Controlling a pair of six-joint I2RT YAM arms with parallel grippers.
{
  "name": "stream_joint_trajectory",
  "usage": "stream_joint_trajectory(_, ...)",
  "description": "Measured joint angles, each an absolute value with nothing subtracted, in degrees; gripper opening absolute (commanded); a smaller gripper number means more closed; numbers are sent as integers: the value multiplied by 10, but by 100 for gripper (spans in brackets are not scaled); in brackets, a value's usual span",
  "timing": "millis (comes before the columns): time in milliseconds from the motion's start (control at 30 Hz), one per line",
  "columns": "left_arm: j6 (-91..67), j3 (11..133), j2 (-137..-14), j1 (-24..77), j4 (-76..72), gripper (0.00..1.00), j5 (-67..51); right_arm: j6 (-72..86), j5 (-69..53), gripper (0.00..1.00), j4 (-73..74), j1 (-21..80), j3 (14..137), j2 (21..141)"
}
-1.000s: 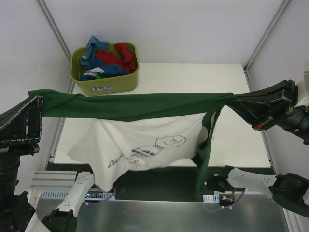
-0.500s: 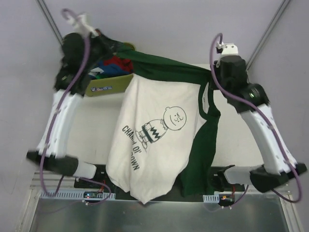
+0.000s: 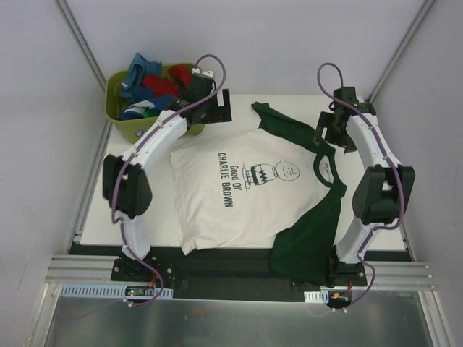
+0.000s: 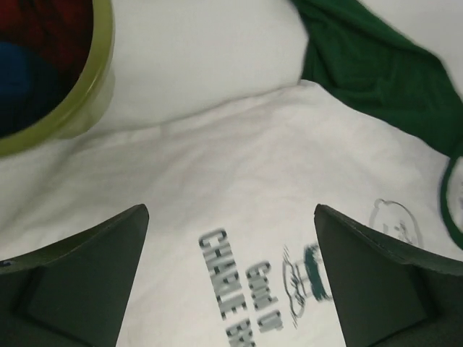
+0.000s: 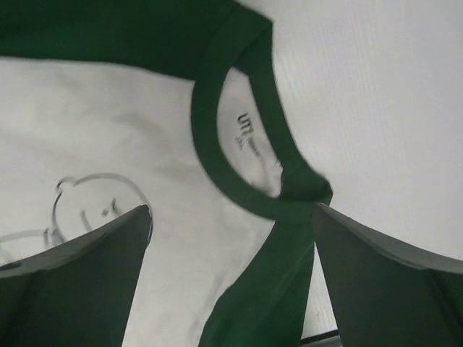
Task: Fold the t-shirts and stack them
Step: Flatten out the tshirt
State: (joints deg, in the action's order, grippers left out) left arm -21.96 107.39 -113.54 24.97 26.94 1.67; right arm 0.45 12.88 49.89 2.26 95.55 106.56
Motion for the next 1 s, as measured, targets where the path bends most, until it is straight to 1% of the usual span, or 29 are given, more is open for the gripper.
stream_joint_trajectory(133,-231,913,-934,264,244,99,17,16,84,97,474,39,862,928)
stream_joint_trajectory(233,-252,767,-782,266,222,99,18,24,46,97,448,67,760,813)
stream_joint_trajectory(367,-295,579,-663,266,215,99,15,39,0,97,410,121,631,729)
stream_joint_trajectory(500,-326,424,-617,266,224,99,1,69,-32,97,390,154,513,708)
stream_joint_trajectory(633,-353,343,-568,266,216,99,-18,91,-35,97,388,154,461,711)
stream_joint_trajectory(767,-380,309,-580,266,163,99,-44,102,-41,97,368,140,460,750)
stream_joint_trajectory(900,-392,307,-648,266,130,99,-44,107,-55,97,347,106,464,827)
stream_joint_trajectory(1000,-395,325,-705,265,121,99,-34,108,-57,97,353,91,491,879)
